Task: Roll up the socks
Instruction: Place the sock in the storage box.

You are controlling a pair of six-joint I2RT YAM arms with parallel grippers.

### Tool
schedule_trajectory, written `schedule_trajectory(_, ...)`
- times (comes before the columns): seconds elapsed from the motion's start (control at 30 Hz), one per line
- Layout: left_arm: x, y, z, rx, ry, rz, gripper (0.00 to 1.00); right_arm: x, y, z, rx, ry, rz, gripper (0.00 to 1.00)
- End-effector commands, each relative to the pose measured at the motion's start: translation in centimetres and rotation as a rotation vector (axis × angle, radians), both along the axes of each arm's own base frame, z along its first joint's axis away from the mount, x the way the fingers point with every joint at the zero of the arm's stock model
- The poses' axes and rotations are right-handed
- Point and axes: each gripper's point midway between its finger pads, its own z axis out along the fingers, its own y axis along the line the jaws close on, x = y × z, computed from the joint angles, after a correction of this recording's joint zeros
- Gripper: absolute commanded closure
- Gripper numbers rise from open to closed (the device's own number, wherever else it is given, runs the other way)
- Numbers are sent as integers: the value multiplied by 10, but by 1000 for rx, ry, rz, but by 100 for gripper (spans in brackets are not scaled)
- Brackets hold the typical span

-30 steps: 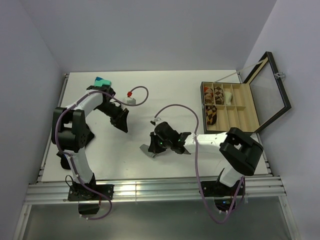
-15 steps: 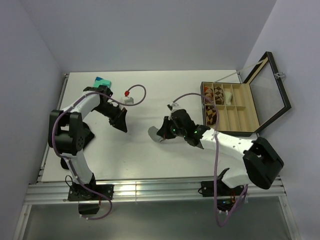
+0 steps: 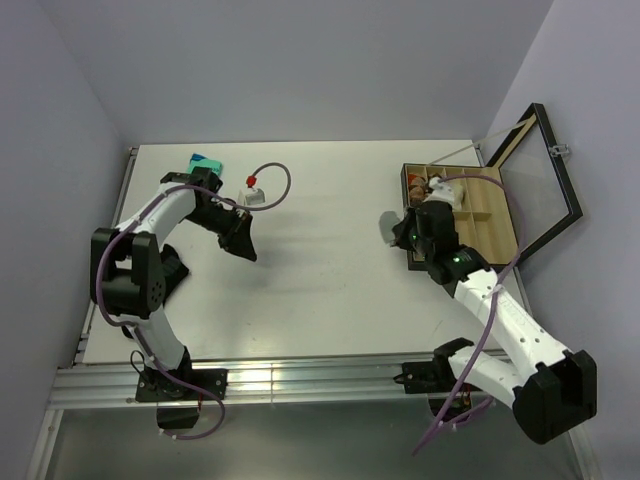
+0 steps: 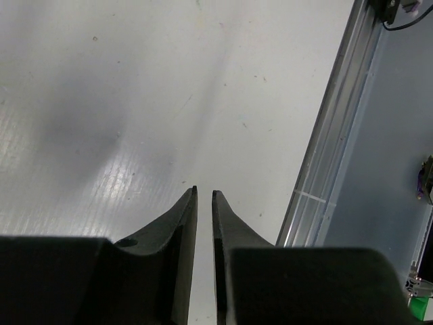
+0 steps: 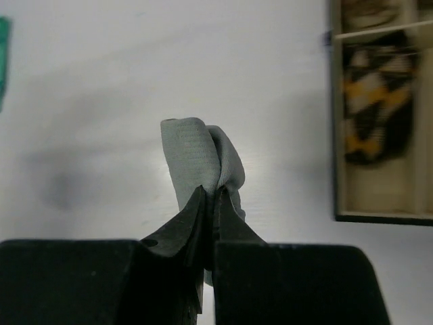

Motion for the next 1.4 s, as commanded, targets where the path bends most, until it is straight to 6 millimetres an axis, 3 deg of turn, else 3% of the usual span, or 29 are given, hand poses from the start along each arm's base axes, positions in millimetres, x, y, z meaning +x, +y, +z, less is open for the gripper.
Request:
schedule_trajectory(0.0, -6, -6, 27, -78, -53, -27, 81, 2, -66, 17, -178, -14, -198, 100)
schedule_trajectory(0.13, -8, -5, 31, -88, -82, -47, 81, 5, -119, 40, -278, -49, -363, 100)
schedule_trajectory(0.27, -12, -5, 37, -111, -93, -64, 80, 8, -156, 49, -368, -41, -493, 100)
schedule_trajectory(0.5, -16, 0, 45, -151, -103, -90, 80, 10, -188, 37, -562, 113, -600, 100)
schedule_trajectory(0.67, -21, 2, 44, -182, -80, -116, 80, 5, -197, 25, -658, 200, -608, 100)
schedule_trajectory(0.87, -15, 6, 46, -196, -102, -105, 80, 13, -198, -6, -715, 291, -575, 100)
schedule_trajectory(1.37, -20, 7, 58, -198, -163, -118, 79, 44, -178, -88, -655, 378, -488, 100)
